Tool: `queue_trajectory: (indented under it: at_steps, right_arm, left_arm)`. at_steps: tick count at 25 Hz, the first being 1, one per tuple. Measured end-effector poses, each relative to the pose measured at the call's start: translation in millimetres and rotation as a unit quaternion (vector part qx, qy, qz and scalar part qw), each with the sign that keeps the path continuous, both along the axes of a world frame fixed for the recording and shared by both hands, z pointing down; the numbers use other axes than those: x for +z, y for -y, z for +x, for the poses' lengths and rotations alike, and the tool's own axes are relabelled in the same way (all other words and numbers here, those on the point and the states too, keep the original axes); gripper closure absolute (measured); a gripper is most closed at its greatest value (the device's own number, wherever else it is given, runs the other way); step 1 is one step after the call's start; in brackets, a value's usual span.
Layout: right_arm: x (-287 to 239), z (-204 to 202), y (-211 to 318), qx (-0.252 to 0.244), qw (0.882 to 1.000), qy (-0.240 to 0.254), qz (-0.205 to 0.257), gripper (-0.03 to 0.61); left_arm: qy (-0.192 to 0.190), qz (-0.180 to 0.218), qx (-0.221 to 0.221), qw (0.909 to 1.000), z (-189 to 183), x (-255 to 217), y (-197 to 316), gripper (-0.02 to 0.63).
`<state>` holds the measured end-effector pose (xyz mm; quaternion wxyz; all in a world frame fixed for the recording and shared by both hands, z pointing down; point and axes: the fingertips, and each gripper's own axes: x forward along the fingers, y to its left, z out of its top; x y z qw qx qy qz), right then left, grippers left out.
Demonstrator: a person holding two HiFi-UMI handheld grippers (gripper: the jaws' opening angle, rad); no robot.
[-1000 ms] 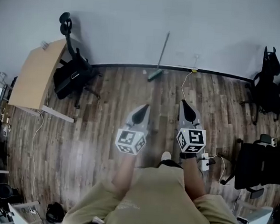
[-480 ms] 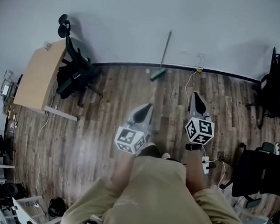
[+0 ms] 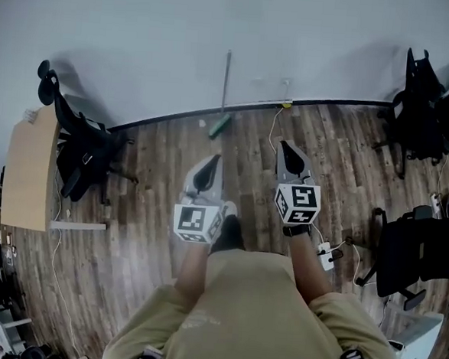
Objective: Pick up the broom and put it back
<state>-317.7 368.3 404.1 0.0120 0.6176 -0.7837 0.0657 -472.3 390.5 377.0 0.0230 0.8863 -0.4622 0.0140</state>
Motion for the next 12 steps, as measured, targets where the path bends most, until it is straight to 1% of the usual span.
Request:
queue_trajectory:
  at_steps: [3,6,9,12]
  right_arm:
    - [-13.6,-20.9,56.8,-0.009,1.000,-0.017,0.007,0.572]
    - [-23.7,-52.9,109.1,-0.025,0.999,-0.031,0.014,0.571]
    - [-20.8,-88.6,159.7,-0.036,0.999,-0.037,0.006,0.571]
    - [-10.4,-124.1,201.3,-0.045,0.998,-0.039,-0.010,0.571]
  left_arm:
    - [-0.021,0.004,-0.002,0.9998,-15.8,-10.6,61.7,0.614]
    - [-0.035,0.010,-0.009,0.9993,-42.4,-17.6,117.7,0.613]
    - [-0.045,0.007,-0.017,0.9988,-75.3,-18.0,165.4,0.614]
    - [-0.052,-0.005,-0.025,0.9983,-108.6,-9.9,200.9,0.614]
